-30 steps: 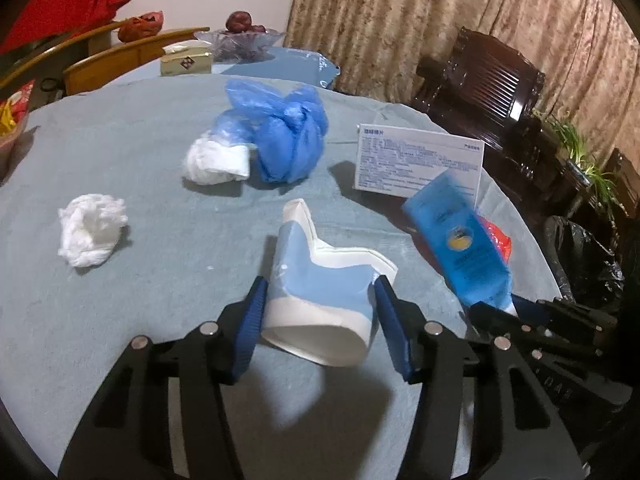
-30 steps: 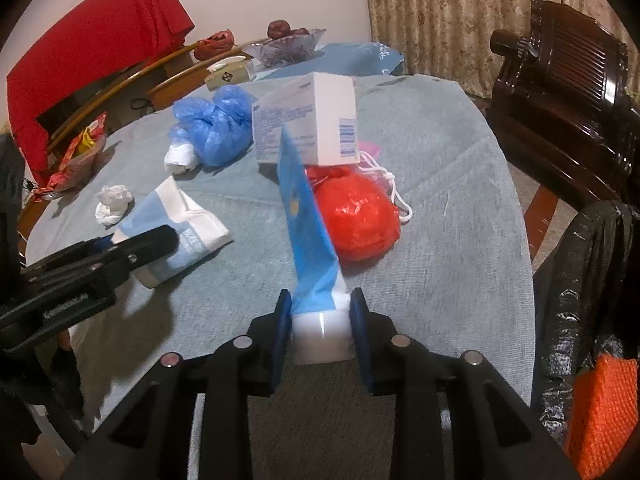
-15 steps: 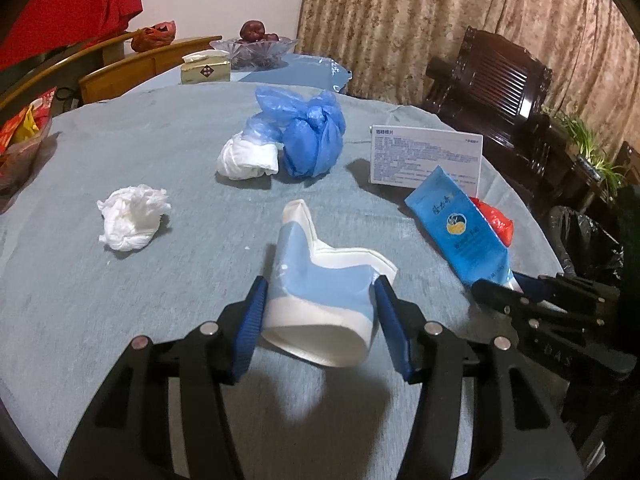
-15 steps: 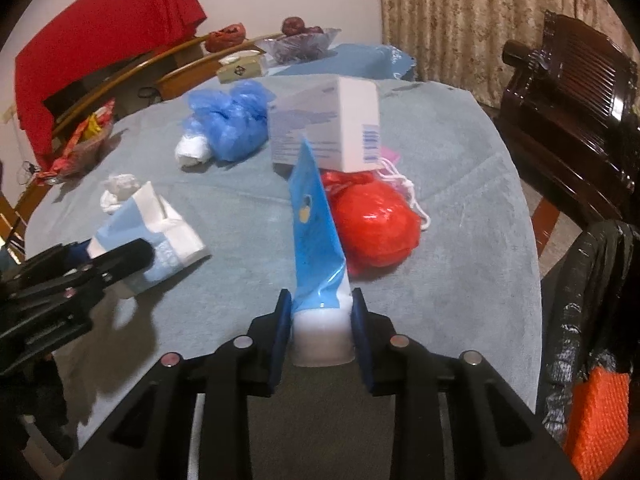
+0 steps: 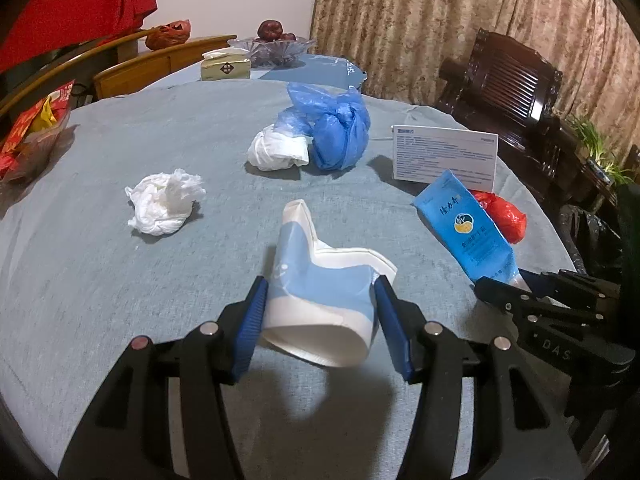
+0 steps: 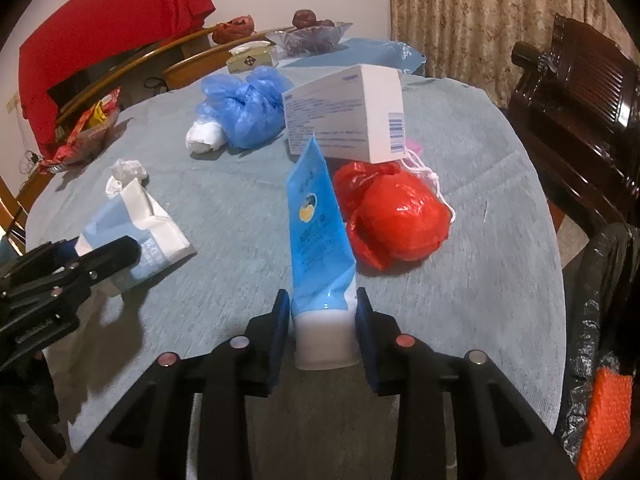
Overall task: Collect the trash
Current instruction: 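Carry the cup and toothpaste tube over the trash bin with both tools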
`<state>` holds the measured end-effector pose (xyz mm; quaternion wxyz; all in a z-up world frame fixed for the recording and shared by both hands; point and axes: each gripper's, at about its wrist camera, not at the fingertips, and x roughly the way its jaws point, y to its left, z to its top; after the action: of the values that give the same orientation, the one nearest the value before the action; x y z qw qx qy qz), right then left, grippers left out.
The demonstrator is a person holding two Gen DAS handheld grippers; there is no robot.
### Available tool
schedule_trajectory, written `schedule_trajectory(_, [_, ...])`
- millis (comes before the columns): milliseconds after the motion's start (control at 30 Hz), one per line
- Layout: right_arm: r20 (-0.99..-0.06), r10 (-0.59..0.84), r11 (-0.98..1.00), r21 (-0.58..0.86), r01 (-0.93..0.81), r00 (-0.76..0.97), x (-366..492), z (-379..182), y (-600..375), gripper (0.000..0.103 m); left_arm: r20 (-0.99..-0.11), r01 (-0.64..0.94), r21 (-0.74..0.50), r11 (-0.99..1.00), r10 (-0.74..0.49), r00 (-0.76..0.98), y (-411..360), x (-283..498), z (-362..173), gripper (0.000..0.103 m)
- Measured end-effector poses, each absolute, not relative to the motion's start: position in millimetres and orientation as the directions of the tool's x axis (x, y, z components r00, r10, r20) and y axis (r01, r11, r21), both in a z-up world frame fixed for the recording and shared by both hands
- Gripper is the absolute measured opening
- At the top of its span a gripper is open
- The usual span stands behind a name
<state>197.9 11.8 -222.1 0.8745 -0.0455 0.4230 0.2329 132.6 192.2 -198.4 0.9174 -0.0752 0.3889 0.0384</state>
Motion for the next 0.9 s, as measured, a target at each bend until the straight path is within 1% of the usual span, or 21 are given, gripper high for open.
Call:
schedule_trajectory(167, [-0.747, 0.394, 0.879, 0.135, -0.458, 0.535, 192, -214, 8, 0.031, -0.707, -0.123, -0.111, 0.986, 0.008, 0.707, 191, 130, -193, 0.053])
schedule_trajectory(500, [-0.677, 0.451, 0.867, 0.177, -0.466, 0.582, 179, -174, -3, 0.031, -0.666, -0.111, -0.117, 0.987, 0.005, 0.746, 179, 122, -164, 0.053])
schedule_trajectory(900, [-0.618, 0.446, 0.882, 0.178, -0.437, 0.647, 169, -135, -32, 0.031, -0.618, -0.063, -0.108, 0.992, -0.017, 0.786, 149, 122, -130, 0.053])
